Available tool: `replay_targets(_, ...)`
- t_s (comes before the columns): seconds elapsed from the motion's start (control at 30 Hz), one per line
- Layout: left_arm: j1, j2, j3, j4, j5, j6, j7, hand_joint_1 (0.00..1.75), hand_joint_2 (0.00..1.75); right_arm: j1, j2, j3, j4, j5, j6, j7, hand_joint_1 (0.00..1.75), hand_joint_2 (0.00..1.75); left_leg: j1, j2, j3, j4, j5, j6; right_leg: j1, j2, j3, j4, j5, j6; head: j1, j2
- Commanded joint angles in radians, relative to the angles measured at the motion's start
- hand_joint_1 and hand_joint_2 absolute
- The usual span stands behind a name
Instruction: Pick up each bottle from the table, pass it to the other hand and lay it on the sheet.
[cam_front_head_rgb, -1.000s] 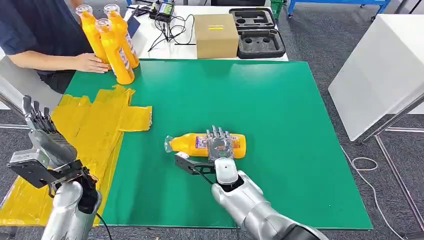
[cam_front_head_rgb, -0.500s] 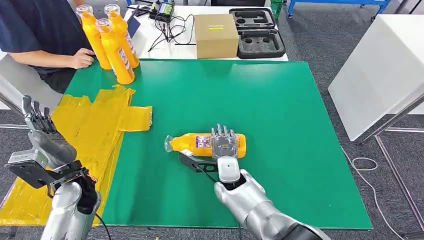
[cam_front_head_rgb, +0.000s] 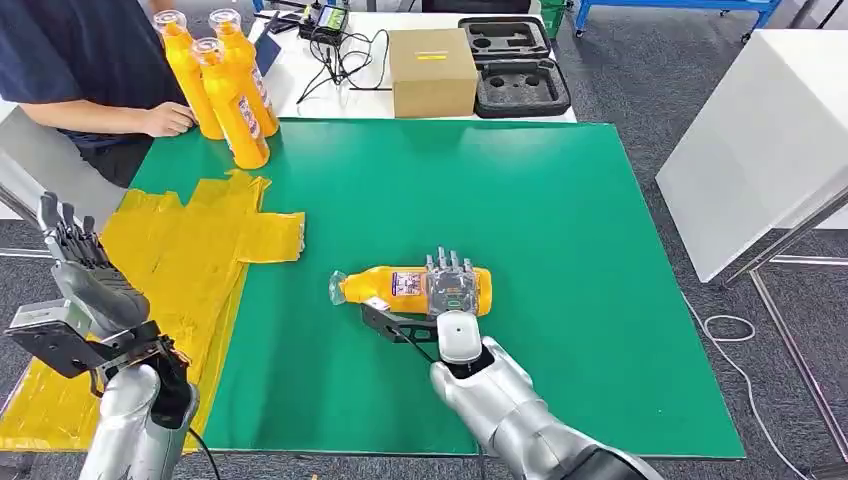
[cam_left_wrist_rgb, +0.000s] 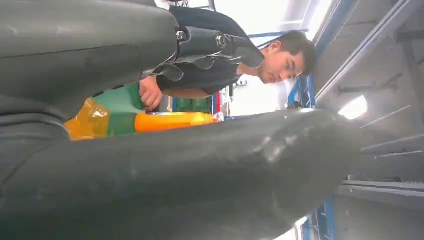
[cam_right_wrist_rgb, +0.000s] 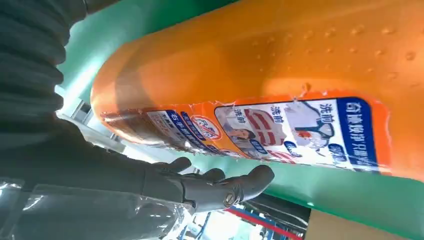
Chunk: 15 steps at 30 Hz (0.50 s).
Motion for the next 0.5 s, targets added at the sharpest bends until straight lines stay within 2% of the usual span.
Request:
replay_targets(0.03, -0.009, -0.018, 0.029, 0.000, -0.003, -0.006, 0.007, 0.00, 0.00, -0.023, -0.028, -0.032, 0.072, 0.017, 0.022, 0.009, 0.00, 1.75, 0.001, -0.001, 0.003, -0.001, -0.001, -0.002, 0.001, -0.003, 0.004, -0.001, -0.001, -0.001, 0.000, 0.000)
replay_targets(0.43, -0.013, -0.016, 0.028, 0.001, -0.004, -0.009, 0.008, 0.00, 0.00, -0.017, -0.031, -0.037, 0.071, 0.017, 0.025, 0.007, 0.00, 1.75, 0.001, -0.002, 0.004, 0.000, -0.001, -0.002, 0.001, -0.003, 0.005, -0.001, -0.001, -0.001, 0.000, 0.000)
replay_targets(0.47, -0.014, -0.016, 0.029, 0.003, -0.003, -0.009, 0.008, 0.00, 0.00, -0.017, -0.032, -0.037, 0.071, 0.019, 0.025, 0.008, 0.10, 1.75, 0.001, -0.001, 0.003, -0.001, 0.000, -0.001, 0.001, -0.002, 0.004, -0.001, -0.001, -0.001, 0.000, 0.000)
replay_targets(0.5, -0.015, -0.016, 0.029, 0.004, -0.003, -0.010, 0.009, 0.00, 0.00, -0.015, -0.032, -0.039, 0.071, 0.020, 0.028, 0.007, 0.72, 1.75, 0.001, -0.002, 0.005, 0.000, -0.001, -0.002, 0.001, -0.003, 0.006, -0.001, -0.001, -0.001, 0.000, 0.000)
